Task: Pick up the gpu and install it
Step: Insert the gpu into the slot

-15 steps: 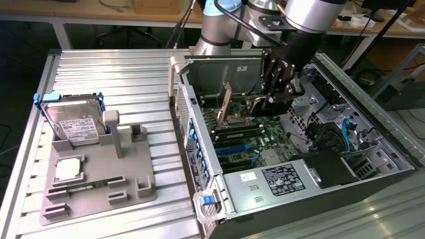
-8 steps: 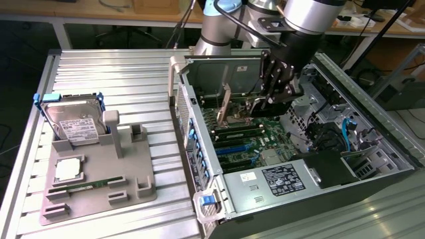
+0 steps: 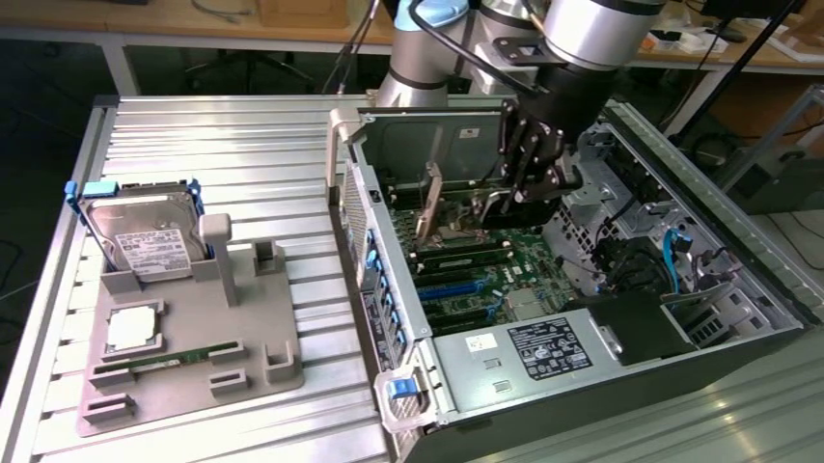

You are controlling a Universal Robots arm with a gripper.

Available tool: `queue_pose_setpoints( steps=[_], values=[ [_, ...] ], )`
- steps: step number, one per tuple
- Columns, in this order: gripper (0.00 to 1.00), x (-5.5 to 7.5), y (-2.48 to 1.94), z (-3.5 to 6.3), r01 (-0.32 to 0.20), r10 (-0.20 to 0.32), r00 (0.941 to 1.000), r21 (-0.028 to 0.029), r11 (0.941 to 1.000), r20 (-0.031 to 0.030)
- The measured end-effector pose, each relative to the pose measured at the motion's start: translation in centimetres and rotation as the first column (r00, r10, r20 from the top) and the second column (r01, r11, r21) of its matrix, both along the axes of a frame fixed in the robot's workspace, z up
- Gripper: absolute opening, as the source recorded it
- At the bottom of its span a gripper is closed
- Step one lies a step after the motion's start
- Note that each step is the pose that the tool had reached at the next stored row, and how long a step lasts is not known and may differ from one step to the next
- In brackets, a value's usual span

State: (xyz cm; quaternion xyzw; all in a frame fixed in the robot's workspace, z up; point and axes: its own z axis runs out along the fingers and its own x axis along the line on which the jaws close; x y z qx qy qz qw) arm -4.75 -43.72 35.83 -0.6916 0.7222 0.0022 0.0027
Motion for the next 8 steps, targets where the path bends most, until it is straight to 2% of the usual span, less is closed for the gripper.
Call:
queue_pose_setpoints(
  steps=[8],
  values=[
    [0.27, -0.08, 0.06, -0.37, 0.0, 0.0, 1.0, 0.0001, 1.0, 0.0001]
  ],
)
